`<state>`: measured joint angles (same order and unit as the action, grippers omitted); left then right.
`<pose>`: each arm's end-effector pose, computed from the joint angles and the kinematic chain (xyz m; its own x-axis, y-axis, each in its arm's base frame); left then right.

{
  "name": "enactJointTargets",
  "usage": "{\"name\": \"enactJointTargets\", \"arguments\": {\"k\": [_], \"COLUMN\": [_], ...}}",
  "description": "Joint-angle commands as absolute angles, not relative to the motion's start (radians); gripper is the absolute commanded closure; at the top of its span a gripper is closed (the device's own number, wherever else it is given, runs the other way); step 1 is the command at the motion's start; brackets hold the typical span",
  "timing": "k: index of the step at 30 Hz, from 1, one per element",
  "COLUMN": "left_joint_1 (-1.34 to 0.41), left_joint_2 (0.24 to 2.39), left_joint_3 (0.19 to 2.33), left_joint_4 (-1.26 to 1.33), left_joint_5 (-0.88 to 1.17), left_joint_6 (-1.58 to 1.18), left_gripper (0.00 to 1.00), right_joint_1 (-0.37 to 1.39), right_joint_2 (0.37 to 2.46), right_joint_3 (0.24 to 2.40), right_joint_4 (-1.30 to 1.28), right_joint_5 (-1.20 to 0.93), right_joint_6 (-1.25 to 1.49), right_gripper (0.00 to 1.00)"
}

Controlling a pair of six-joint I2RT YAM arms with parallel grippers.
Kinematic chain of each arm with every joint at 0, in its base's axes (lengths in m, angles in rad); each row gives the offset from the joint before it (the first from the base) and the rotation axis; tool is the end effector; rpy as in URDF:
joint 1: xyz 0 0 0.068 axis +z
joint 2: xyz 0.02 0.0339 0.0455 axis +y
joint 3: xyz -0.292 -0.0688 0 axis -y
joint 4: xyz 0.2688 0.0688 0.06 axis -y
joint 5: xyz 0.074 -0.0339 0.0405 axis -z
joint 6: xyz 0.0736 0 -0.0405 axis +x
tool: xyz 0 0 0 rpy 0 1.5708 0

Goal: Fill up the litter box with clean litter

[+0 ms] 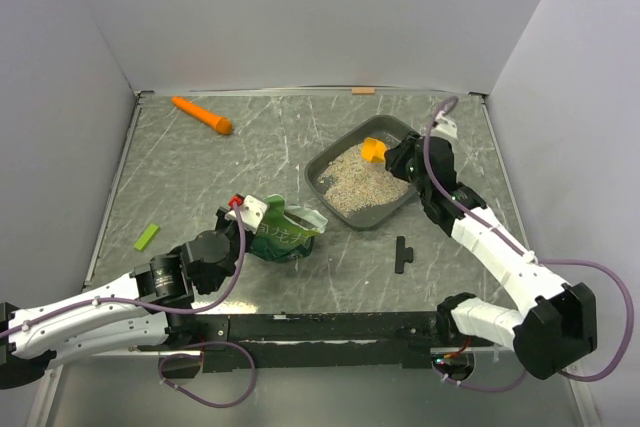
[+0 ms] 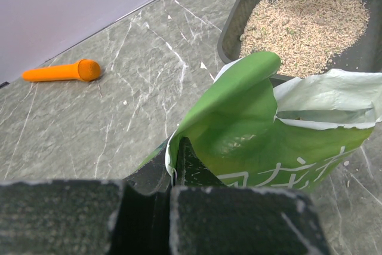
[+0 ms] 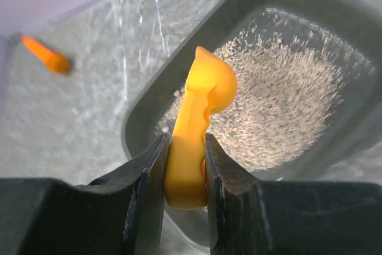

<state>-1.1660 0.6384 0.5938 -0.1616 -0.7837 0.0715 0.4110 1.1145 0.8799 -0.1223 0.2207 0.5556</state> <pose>0.1187 -0.1452 0.3096 -0.0534 0.2530 -0.9660 0.3837 0.8983 0.2141 0.2845 0.1064 0.3206 -0.3785 0.3964 -0.8364 -0.0025 0.9032 0.4292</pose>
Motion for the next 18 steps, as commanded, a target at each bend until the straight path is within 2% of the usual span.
{"name": "enactJointTargets", "arguments": {"k": [1, 8, 17, 18], "left_joint_1": [-1.152, -1.154, -1.152, -1.152], "left_joint_2": [0.618, 0.630, 0.635, 0.637], "left_joint_3": [0.595, 0.595, 0.592, 0.591], "left_joint_4": [-0.149, -0.144, -0.141, -0.141], "left_joint_5": [-0.839, -0.833, -0.833, -0.833], "left_joint_6": [0.100, 0.098, 0.101, 0.100], "left_gripper": [0.99, 0.99, 0.99, 0.99], "right_joint_1": [0.289, 0.141, 0.005, 0.005], "right_joint_2": [1.097, 1.127, 1.203, 1.213], "right_joint_3": [0.737, 0.543, 0.408, 0.403], "right_joint_4": [0.082, 0.289, 0.497, 0.523], "right_joint_5": [0.134, 0.005, -0.179, -0.190], "right_joint_6": [0.837, 1.078, 1.213, 1.221], "right_gripper": [1.00, 1.00, 1.00, 0.95]}}
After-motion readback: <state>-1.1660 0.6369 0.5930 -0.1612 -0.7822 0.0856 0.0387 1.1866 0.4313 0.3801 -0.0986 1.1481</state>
